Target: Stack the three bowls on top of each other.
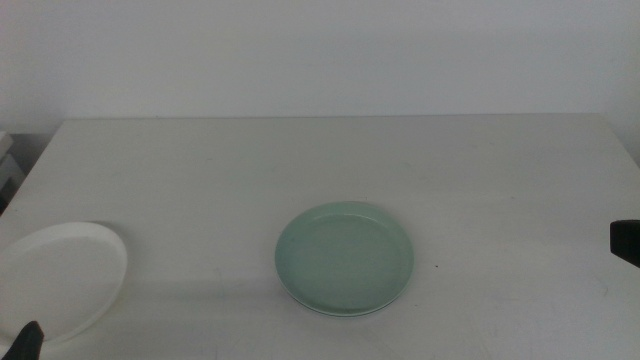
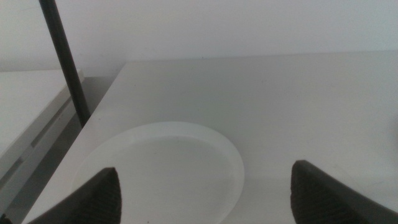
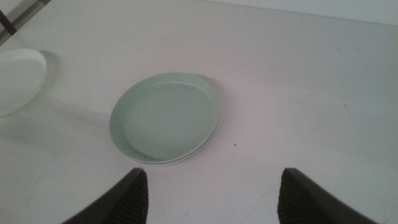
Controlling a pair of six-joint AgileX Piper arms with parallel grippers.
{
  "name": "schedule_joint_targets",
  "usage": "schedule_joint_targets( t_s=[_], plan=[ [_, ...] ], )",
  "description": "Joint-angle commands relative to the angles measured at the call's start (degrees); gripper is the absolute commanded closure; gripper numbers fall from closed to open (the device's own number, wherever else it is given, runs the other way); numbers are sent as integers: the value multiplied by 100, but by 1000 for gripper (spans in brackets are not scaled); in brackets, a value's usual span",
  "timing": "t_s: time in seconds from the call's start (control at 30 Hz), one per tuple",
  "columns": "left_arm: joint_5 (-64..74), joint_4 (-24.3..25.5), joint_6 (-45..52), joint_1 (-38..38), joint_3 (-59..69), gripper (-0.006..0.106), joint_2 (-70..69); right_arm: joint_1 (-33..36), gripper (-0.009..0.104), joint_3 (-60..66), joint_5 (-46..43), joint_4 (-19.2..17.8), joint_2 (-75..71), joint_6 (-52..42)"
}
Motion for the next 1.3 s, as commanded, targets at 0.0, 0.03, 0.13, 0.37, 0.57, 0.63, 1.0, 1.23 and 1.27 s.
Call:
schedule_joint_targets(
  t_s=[0.0, 0.03, 0.13, 0.37, 0.57, 0.63, 1.0, 1.23, 1.27],
  plan=[
    [-480, -8, -58, 6, -200, -4, 228, -37, 42, -146, -336, 72, 7, -28],
    [-459, -8, -82, 6, -367, -4, 418, -37, 42, -146, -336, 72, 7, -28],
    [-320, -8, -95, 6, -1112, -4, 1144, -37, 42, -146, -336, 72, 7, -28],
    [1100, -7, -90, 6, -3264, -4, 3179, -37, 42, -146, -336, 72, 7, -28],
    [2462, -319, -225, 6, -4712, -4, 4537, -37, 42, -146, -336, 72, 7, -28],
    [2510, -329, -225, 6, -4895, -4, 4876, -37, 42, -146, -336, 72, 7, -28],
    [1486, -396, -493, 14, -4967, -4, 6133, -37, 42, -146, -336, 72, 7, -28],
    [2667, -531, 545, 851, -5854, -4, 6882, -37, 42, -146, -336, 68, 7, -34],
    [2854, -787, 921, 1071, -6022, -4, 7040, -37, 42, -146, -336, 68, 7, -34]
  ],
)
